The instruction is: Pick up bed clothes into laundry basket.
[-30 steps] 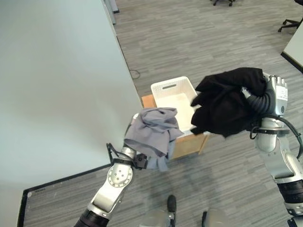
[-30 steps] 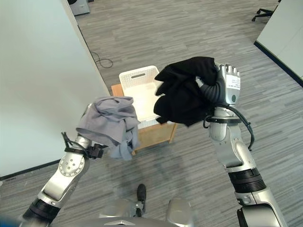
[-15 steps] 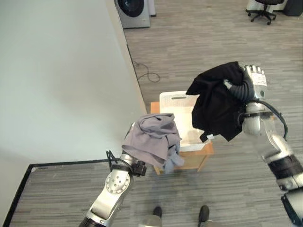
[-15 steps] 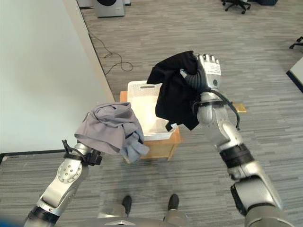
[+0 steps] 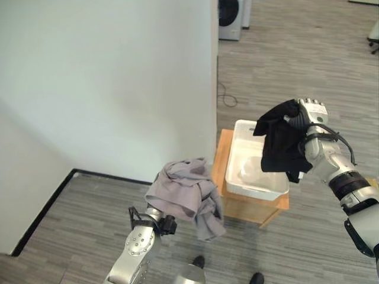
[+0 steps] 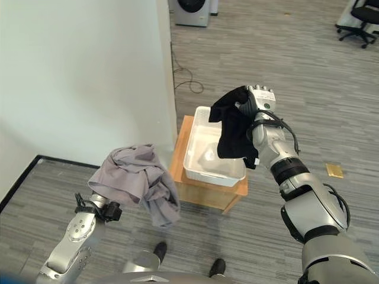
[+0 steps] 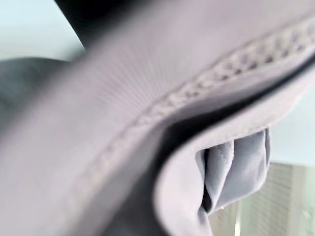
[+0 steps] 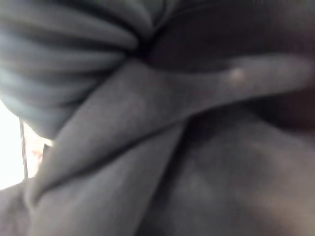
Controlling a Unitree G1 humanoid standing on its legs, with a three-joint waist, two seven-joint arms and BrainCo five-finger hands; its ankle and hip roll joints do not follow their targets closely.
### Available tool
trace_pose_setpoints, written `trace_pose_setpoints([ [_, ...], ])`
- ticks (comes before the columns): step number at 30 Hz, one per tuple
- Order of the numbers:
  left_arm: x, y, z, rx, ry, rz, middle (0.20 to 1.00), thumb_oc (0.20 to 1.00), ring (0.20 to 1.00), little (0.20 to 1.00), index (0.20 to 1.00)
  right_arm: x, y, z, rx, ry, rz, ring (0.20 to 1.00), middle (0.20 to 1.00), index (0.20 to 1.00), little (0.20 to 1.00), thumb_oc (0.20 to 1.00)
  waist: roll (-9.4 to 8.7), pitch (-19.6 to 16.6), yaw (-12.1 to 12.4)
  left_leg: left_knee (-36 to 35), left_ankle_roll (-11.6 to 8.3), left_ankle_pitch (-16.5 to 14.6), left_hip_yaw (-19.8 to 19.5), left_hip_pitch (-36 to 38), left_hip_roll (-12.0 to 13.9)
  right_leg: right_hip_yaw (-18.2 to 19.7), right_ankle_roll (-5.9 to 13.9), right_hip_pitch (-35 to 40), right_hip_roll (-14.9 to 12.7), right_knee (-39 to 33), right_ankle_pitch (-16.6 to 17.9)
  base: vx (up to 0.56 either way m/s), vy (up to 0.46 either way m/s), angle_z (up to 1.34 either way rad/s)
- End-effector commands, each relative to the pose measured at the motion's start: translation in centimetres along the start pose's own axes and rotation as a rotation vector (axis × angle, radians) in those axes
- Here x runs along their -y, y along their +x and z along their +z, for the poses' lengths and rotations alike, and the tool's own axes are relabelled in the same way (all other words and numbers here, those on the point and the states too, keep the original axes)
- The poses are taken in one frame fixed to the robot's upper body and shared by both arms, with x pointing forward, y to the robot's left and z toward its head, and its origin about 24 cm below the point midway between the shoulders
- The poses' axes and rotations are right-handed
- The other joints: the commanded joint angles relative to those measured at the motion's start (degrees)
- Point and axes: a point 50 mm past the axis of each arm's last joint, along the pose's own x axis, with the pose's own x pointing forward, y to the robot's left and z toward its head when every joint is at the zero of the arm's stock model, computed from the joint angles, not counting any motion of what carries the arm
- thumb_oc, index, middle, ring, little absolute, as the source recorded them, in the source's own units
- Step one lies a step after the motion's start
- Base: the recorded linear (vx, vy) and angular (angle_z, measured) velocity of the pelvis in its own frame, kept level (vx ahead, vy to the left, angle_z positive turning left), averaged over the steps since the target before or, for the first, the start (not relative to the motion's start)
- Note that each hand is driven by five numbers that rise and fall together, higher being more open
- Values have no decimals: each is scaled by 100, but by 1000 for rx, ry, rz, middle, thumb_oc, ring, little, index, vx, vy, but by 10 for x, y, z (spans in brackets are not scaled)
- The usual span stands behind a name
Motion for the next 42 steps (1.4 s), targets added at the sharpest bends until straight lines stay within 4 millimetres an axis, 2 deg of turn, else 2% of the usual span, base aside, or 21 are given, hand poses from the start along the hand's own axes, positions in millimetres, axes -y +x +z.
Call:
trace_pose_setpoints([
  [1,8,9,27,149,-13,-88,200,200,200,200,200,66,36,10,44,-90,-182,200,200,200,200,200,-128,-118,221,-51,-331,90,205,-372,219,-253,385,392,-212,88,-611,25,8,26],
  [13,7,12,28,151,-6,-98,200,200,200,200,200,41,33,-9,-75,-131,-80,200,200,200,200,200,-113,101,381,-51,-348,206,-38,-854,87,-477,411,149,-242,88,-647,19,21,13],
  [14,6,13,28,155,-7,-99,200,200,200,200,200,37,32,-11,-88,-125,-65,1000,1000,1000,1000,1000,-118,125,398,-51,-350,220,-47,-928,84,-478,412,87,-243,88,-645,0,22,3],
  [16,7,15,30,162,-15,-110,200,200,200,200,200,30,29,-21,-140,-133,-18,1000,1000,1000,1000,1000,-125,215,468,-51,-364,257,-103,-1104,68,-540,408,-38,-244,88,-657,-10,14,6],
  [19,8,15,33,171,-21,-119,200,200,200,200,200,33,28,-32,-188,-131,-18,1000,1000,1000,1000,1000,-139,224,502,-51,-364,256,-149,-1166,24,-576,415,-62,-250,88,-673,24,-9,15],
  [26,8,20,30,156,41,-135,200,200,200,200,200,36,29,-25,-129,-134,-31,1000,1000,1000,1000,1000,-77,70,365,-51,-310,168,-72,-894,-36,-524,436,211,-358,88,-667,40,11,2],
  [30,13,23,39,194,59,-167,200,200,200,200,200,72,38,-21,-102,-15,-164,1000,1000,1000,1000,1000,-17,-170,137,-51,-309,85,-10,-622,-50,-528,450,493,-456,88,-693,38,6,3],
  [31,13,23,39,194,59,-168,200,200,200,200,200,72,38,-22,-103,-15,-164,1000,1000,1000,1000,1000,-19,-172,140,-51,-306,87,-12,-623,-54,-532,453,493,-461,88,-691,1,20,-3],
  [32,17,25,45,221,50,-173,200,200,200,200,200,80,37,-13,-62,80,-216,1000,1000,1000,1000,1000,21,-238,-16,-51,-293,63,65,-546,-40,-481,458,521,-481,88,-702,9,9,-6],
  [33,19,27,47,232,49,-175,200,200,200,200,200,76,33,-9,-43,125,-222,1000,1000,1000,1000,1000,48,-260,-88,-51,-283,41,121,-501,-29,-449,459,533,-490,88,-705,6,14,-10],
  [35,26,32,52,264,68,-191,200,200,200,200,200,56,19,-1,-9,203,-189,1000,1000,1000,1000,1000,117,-290,-284,-51,-252,-21,245,-395,-10,-328,465,531,-511,88,-701,-9,32,-29],
  [37,35,38,60,311,90,-208,200,200,200,200,200,14,-9,-2,-7,231,-80,1000,1000,1000,1000,1000,203,-296,-509,-51,-221,-91,393,-276,28,-184,471,519,-531,88,-703,-5,43,-29],
  [39,44,43,66,352,98,-225,200,200,200,200,200,-33,-47,-21,-75,183,75,1000,1000,1000,1000,1000,291,-272,-718,-51,-196,-155,553,-166,66,-57,483,510,-553,88,-706,-9,29,-44],
  [42,55,52,77,408,142,-244,200,200,200,200,200,-74,-99,-57,-207,107,256,1000,1000,1000,1000,1000,384,-221,-977,-51,-171,-238,777,-19,128,127,508,460,-559,88,-694,-12,23,-42],
])
